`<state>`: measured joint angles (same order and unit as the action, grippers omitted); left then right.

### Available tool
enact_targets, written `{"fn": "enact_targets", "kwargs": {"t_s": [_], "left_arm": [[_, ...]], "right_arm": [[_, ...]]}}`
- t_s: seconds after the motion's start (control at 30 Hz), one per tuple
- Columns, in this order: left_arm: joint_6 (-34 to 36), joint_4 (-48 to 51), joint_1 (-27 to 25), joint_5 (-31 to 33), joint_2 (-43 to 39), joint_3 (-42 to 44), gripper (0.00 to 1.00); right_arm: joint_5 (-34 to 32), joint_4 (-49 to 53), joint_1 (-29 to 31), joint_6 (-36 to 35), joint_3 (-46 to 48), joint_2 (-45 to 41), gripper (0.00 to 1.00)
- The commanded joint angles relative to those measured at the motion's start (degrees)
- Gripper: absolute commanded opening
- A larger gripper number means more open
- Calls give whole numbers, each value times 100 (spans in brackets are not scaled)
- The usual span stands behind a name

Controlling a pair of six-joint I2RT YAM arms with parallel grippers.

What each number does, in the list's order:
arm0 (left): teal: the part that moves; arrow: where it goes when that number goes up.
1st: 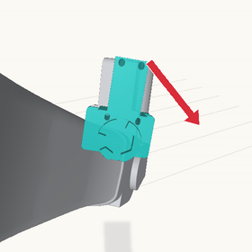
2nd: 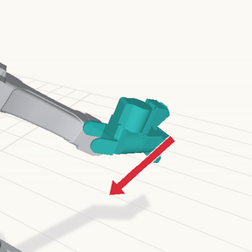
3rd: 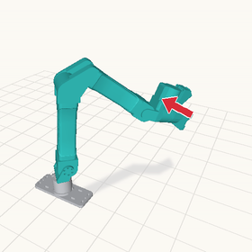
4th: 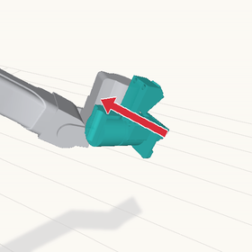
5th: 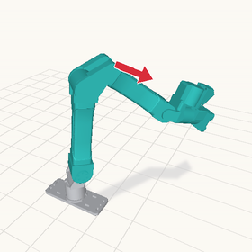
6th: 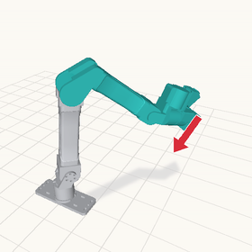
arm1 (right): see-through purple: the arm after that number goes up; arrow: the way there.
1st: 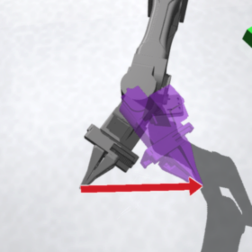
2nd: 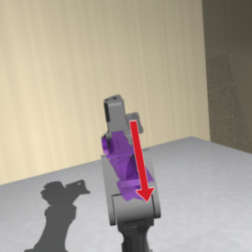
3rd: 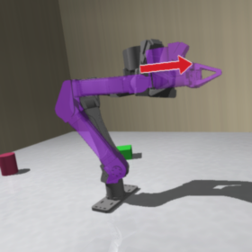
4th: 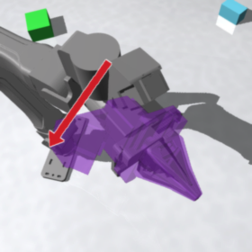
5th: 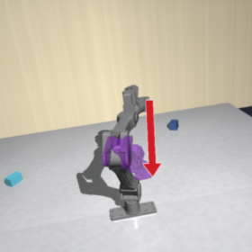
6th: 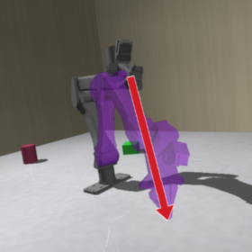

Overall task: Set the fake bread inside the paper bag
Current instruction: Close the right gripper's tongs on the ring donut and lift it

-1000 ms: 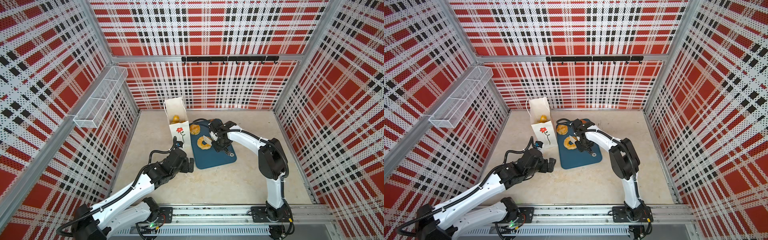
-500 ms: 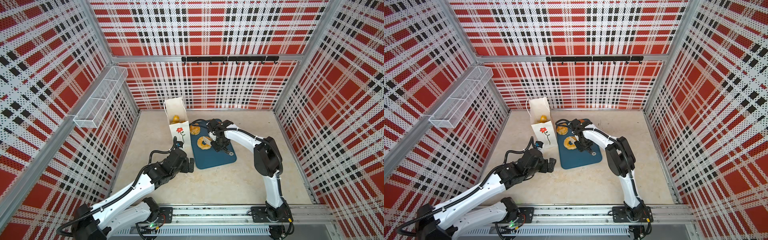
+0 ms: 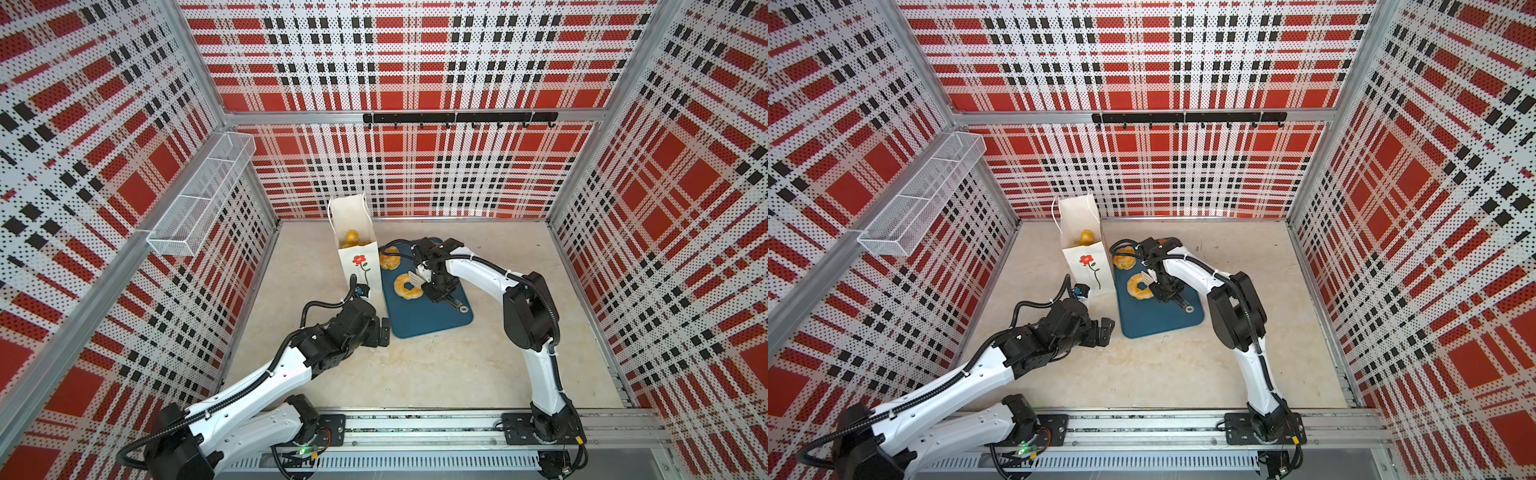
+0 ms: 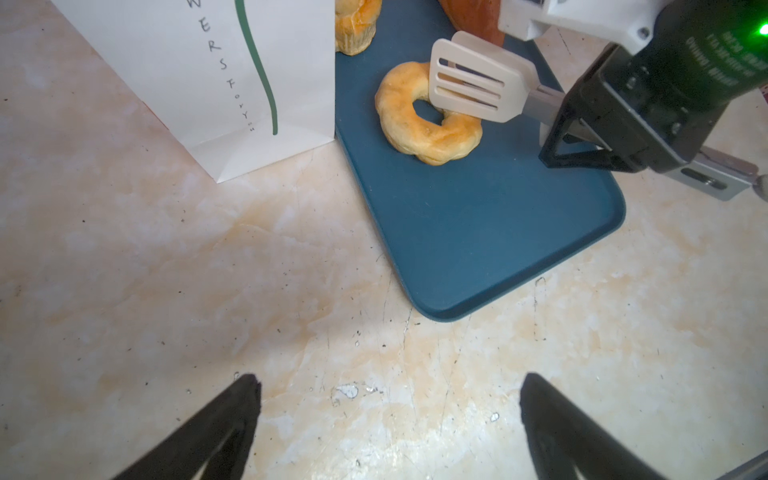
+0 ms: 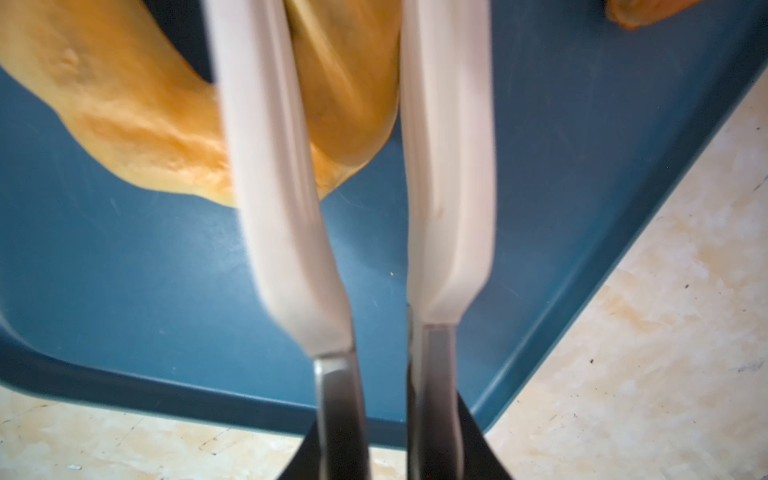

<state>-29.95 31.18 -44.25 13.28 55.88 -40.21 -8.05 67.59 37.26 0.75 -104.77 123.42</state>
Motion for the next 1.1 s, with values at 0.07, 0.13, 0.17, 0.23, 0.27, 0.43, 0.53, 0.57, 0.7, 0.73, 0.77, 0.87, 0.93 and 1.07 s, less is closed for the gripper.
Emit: {"fn": "enact_targets", "kwargs": {"t_s": [0.07, 0.13, 0.17, 0.23, 0.27, 0.43, 0.53, 0.57, 0.7, 0.73, 0.77, 0.87, 0.93, 1.07], "left_arm": [[-19, -125, -39, 61, -113, 39, 99], [-27, -121, -36, 69, -131, 39, 99], [-25, -120, -34, 70, -145, 39, 99], [-29, -121, -31, 74, -168, 37, 99], [-30, -121, -31, 83, -179, 31, 99], [-47, -121, -40, 97, -201, 5, 99], [-51, -94, -53, 138, -209, -48, 99], [-51, -81, -52, 159, -211, -61, 99], [-51, -62, -54, 201, -241, -100, 100], [-47, -57, -54, 210, -245, -111, 99], [-50, -55, -58, 213, -261, -118, 99], [-39, -23, -61, 220, -300, -145, 99], [-26, -4, -57, 228, -327, -151, 99], [16, 59, -76, 248, -391, -187, 99]], "right_arm": [[-32, 49, -25, -93, -116, -83, 29], [3, 0, -38, -75, -57, -155, 28], [15, -30, -49, -65, -16, -201, 28], [23, -97, -46, -41, 67, -294, 27], [48, -142, -54, -22, 129, -356, 27], [131, -409, -55, 36, 500, -647, 27], [155, -564, -59, 31, 712, -822, 27], [143, -598, -62, 38, 760, -867, 27], [146, -686, -76, 73, 881, -988, 27], [166, -710, -74, 83, 913, -1014, 27], [171, -751, -79, 100, 952, -1038, 27], [183, -798, -80, 136, 1019, -1114, 27], [201, -822, -82, 152, 1052, -1153, 27], [247, -869, -77, 197, 1132, -1270, 27]]}}
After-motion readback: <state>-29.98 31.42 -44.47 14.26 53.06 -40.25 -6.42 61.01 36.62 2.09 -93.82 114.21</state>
